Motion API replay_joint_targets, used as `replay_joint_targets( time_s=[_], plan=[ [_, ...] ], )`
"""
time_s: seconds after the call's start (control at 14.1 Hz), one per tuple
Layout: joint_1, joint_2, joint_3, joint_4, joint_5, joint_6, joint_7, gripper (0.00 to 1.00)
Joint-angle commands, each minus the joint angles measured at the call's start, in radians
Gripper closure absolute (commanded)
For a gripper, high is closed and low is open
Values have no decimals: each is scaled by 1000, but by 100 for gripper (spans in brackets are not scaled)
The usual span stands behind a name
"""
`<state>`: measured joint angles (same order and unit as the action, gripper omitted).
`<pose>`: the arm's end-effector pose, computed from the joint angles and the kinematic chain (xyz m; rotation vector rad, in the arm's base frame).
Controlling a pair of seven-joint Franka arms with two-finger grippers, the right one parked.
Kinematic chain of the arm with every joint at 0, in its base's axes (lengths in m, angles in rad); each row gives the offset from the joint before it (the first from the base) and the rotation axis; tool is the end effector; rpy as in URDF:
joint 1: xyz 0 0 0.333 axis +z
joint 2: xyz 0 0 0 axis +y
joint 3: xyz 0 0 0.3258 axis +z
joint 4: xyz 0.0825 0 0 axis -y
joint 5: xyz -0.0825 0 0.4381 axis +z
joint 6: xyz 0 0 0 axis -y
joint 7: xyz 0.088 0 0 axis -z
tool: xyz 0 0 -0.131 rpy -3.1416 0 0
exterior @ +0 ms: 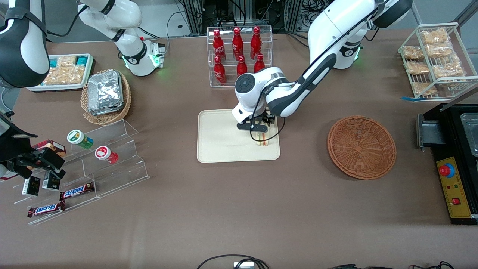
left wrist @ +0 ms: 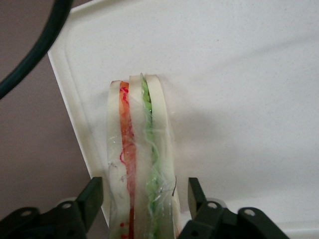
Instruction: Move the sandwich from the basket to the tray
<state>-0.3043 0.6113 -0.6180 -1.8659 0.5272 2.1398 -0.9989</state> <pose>0.4226 -0.4994 0.1692 -2.9410 0.3007 0.0747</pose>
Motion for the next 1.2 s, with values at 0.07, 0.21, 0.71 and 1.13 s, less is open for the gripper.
replay_joint_targets(
  time_s=[0.07,0.21,0.71,1.13],
  plan=[
    [10,-7,3,56,13,-15,-72,1],
    [27,-16,3,89,8,-44,-87,1],
    [112,-39,1,283,-33,-237,-84,1],
    [306,-160,-2,286,-70,-346,-67,1]
  ],
)
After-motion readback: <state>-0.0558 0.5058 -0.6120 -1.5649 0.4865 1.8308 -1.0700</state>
